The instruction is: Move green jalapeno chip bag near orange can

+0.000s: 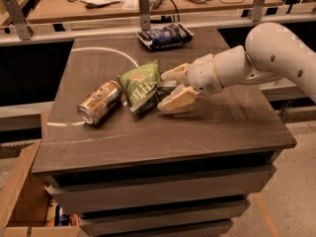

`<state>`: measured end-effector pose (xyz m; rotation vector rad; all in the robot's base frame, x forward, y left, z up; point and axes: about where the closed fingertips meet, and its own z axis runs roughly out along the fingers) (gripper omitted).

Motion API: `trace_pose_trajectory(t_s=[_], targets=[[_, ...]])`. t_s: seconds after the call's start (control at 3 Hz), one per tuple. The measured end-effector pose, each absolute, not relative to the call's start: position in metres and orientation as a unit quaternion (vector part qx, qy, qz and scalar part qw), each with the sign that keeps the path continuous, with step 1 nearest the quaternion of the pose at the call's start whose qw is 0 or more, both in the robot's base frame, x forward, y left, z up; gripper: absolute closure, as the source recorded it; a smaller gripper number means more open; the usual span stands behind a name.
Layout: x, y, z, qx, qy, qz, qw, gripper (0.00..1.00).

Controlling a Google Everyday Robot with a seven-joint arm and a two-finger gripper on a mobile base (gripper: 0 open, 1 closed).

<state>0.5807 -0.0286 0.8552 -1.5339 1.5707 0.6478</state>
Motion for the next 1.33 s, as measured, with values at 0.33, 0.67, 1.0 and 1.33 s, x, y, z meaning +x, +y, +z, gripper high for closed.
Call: trace_pose_trajectory(t_s=[0.33,0.67,1.0,1.33], targets=[[0.585,-0.051,0.863,-0.594,0.645,0.230,0.422,0.00],[0.597,-0.085,0.877,-0.571,0.665,0.185,0.443,0.00],[0.604,-0.125,0.895,-0.538,0.690,0.130,0.467,0.00],[0.608,-0.158,0.907,-0.503,0.718,0.069,0.476,0.00]])
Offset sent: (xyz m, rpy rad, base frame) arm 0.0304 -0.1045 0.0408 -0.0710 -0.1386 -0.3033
